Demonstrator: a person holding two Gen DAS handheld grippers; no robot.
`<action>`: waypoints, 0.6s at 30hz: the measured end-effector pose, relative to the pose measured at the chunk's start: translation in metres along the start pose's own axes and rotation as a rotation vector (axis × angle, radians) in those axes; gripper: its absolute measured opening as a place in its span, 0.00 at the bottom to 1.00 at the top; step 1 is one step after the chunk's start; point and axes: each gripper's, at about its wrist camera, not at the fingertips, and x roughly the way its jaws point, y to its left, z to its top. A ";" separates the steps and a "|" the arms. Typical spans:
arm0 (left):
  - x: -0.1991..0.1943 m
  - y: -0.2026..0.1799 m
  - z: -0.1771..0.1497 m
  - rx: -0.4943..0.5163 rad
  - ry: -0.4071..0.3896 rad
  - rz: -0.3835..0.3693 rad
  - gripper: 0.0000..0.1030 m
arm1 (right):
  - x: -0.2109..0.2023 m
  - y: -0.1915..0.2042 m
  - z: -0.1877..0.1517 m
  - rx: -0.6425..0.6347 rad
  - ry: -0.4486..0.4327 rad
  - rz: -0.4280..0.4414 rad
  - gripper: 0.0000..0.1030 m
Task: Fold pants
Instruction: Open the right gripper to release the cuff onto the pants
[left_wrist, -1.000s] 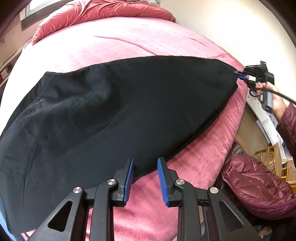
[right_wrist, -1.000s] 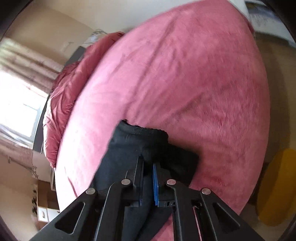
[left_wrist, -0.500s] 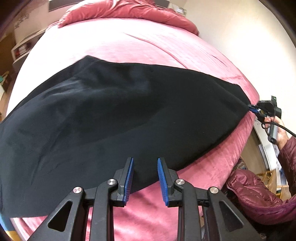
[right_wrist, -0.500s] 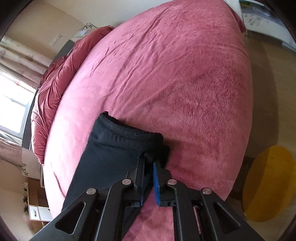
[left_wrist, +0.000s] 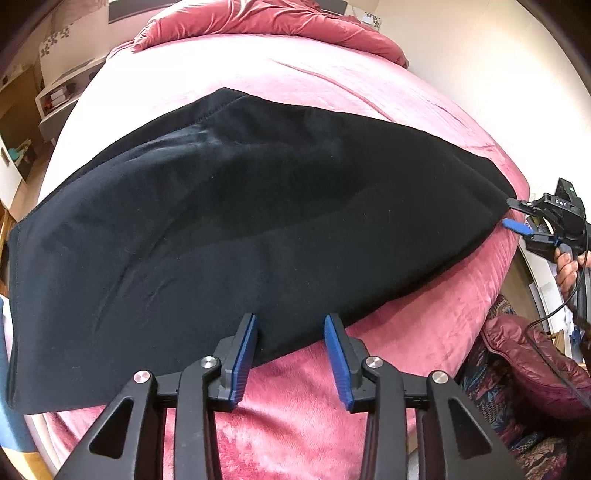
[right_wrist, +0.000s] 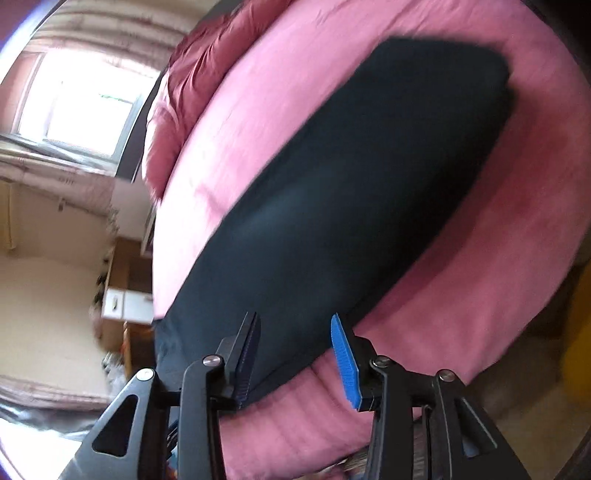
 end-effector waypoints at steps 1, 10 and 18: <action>0.001 -0.002 0.000 0.002 -0.003 -0.001 0.37 | 0.008 0.003 -0.005 0.004 0.016 0.009 0.40; -0.002 0.007 -0.004 -0.054 -0.035 -0.017 0.37 | 0.046 0.007 -0.022 0.048 0.067 -0.022 0.35; -0.013 0.051 -0.016 -0.273 -0.037 -0.097 0.37 | 0.045 0.006 -0.020 0.050 0.078 -0.022 0.32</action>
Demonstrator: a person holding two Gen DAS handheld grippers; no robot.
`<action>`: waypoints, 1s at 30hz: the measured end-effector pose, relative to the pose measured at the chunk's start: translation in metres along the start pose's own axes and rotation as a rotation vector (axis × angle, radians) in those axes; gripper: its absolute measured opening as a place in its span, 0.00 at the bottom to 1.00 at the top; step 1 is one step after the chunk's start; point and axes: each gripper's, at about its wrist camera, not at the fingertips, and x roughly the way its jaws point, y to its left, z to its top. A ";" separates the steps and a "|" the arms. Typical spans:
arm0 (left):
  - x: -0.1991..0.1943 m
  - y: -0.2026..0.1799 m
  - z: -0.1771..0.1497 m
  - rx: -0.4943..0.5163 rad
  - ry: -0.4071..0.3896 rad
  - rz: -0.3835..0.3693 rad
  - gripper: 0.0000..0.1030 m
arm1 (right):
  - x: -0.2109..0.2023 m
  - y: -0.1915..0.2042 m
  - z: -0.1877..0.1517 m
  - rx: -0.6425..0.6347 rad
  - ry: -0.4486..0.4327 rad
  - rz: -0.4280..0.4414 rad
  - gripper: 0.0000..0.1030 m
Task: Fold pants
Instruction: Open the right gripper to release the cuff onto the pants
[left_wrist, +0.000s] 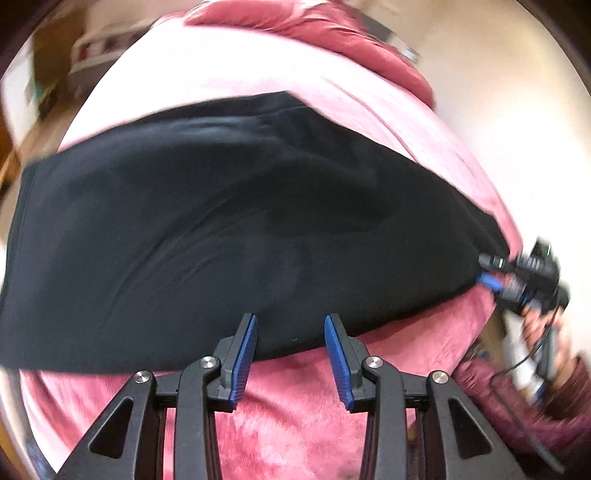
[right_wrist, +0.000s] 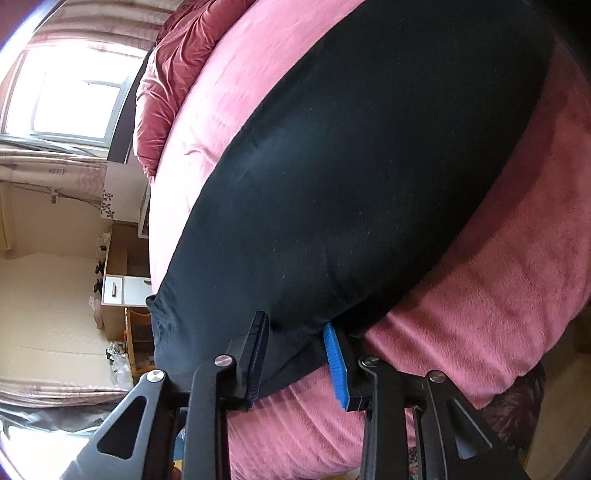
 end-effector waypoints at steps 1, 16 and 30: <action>-0.003 0.008 -0.001 -0.046 -0.007 -0.018 0.37 | 0.003 0.001 0.001 -0.002 -0.002 0.000 0.31; -0.047 0.080 -0.029 -0.368 -0.065 0.008 0.35 | -0.003 0.000 -0.010 -0.147 0.007 -0.103 0.07; -0.107 0.158 -0.061 -0.695 -0.243 0.105 0.35 | -0.006 0.080 -0.036 -0.517 0.086 -0.164 0.36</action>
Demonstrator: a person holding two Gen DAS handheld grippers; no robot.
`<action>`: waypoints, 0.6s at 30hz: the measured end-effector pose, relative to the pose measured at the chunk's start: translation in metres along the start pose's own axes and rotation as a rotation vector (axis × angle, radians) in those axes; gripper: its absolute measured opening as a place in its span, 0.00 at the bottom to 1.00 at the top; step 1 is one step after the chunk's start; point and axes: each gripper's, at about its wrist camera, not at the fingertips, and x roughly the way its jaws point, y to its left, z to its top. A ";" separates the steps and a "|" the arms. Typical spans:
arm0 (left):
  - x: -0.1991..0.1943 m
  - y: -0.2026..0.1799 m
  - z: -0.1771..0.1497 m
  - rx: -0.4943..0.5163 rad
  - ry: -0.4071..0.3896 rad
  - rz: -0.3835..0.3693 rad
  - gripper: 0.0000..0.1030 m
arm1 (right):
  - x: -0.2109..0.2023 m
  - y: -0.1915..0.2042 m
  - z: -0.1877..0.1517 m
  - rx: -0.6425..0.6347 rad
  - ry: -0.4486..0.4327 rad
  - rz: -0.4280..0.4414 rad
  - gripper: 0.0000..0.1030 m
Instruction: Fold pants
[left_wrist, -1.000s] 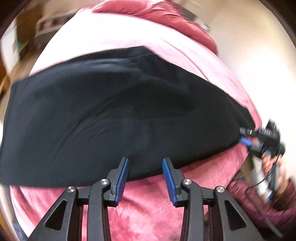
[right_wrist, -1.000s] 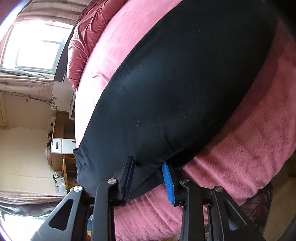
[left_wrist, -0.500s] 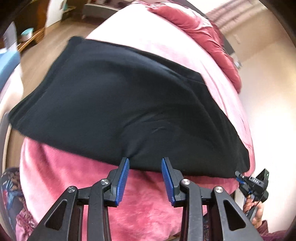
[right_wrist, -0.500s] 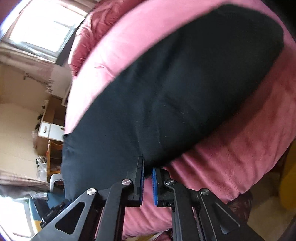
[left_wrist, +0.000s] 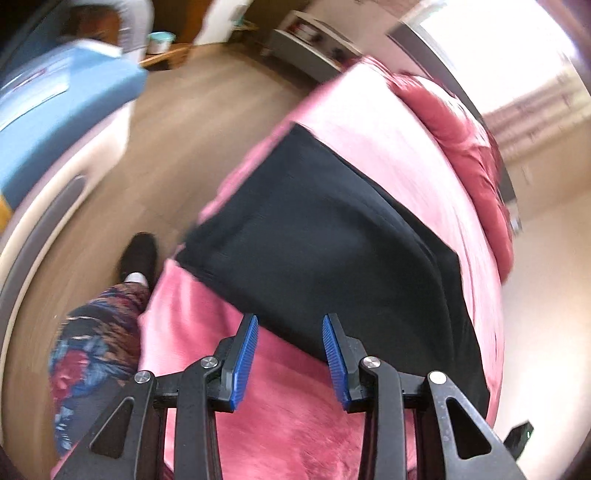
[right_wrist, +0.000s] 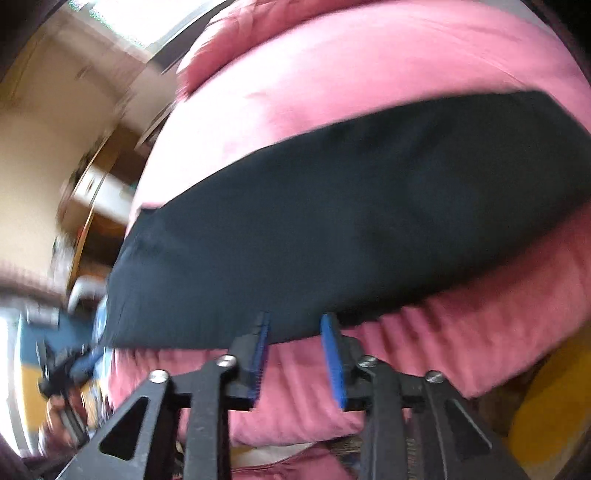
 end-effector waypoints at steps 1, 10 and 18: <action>-0.005 0.008 -0.001 -0.029 -0.003 -0.001 0.35 | 0.009 0.019 0.003 -0.055 0.022 0.023 0.39; 0.000 0.016 0.017 -0.052 -0.059 0.044 0.13 | 0.111 0.153 0.006 -0.396 0.216 0.096 0.39; 0.004 0.005 0.025 0.083 -0.079 0.112 0.08 | 0.145 0.173 -0.010 -0.467 0.287 0.078 0.40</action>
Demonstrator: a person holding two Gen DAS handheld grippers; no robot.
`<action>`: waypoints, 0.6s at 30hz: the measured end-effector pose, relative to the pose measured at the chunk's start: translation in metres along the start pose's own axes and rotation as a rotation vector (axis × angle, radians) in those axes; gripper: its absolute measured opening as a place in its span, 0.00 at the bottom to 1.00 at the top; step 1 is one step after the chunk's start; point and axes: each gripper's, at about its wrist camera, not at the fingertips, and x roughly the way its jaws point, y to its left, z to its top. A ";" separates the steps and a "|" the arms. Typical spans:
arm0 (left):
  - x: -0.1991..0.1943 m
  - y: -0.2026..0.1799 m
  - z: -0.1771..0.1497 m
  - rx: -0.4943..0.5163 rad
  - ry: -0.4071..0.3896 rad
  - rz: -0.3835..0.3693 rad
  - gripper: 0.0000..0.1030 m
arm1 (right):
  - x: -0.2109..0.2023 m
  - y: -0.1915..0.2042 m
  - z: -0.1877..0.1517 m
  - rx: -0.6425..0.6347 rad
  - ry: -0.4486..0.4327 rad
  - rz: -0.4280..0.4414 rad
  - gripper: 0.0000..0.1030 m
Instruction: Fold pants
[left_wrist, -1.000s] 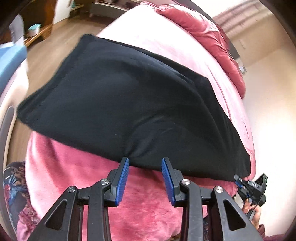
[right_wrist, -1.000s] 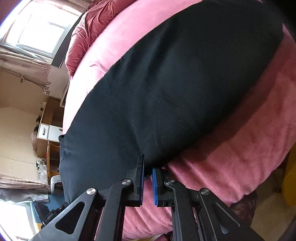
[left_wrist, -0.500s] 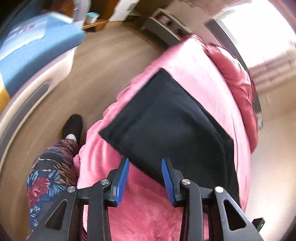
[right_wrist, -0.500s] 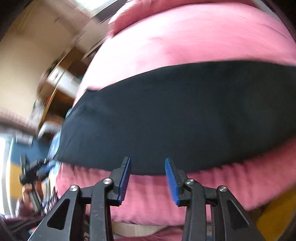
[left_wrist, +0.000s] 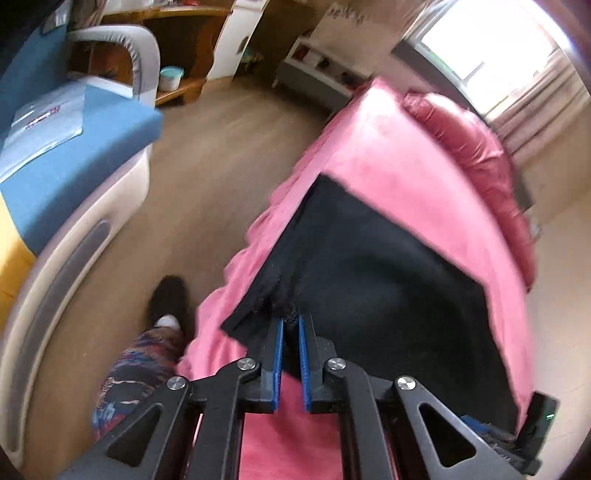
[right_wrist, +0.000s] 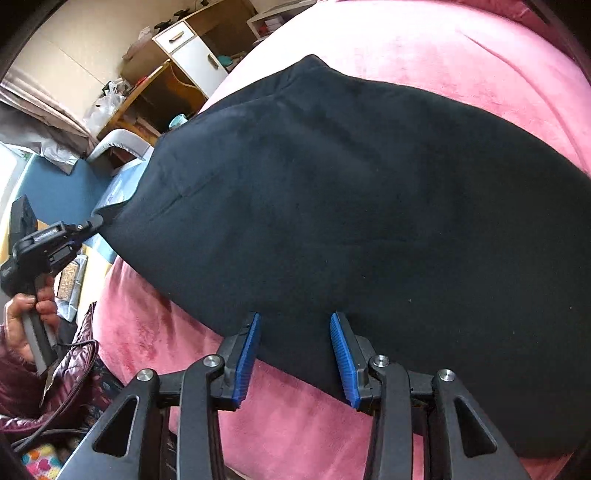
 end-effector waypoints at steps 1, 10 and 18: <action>0.013 0.006 -0.001 -0.007 0.045 0.035 0.08 | 0.002 -0.001 0.001 0.006 0.000 0.009 0.40; 0.000 0.003 0.001 0.007 0.012 0.130 0.25 | -0.031 -0.018 0.035 0.034 -0.071 0.089 0.40; -0.024 -0.057 -0.002 0.235 -0.123 0.071 0.25 | -0.047 -0.034 0.124 0.049 -0.190 0.071 0.40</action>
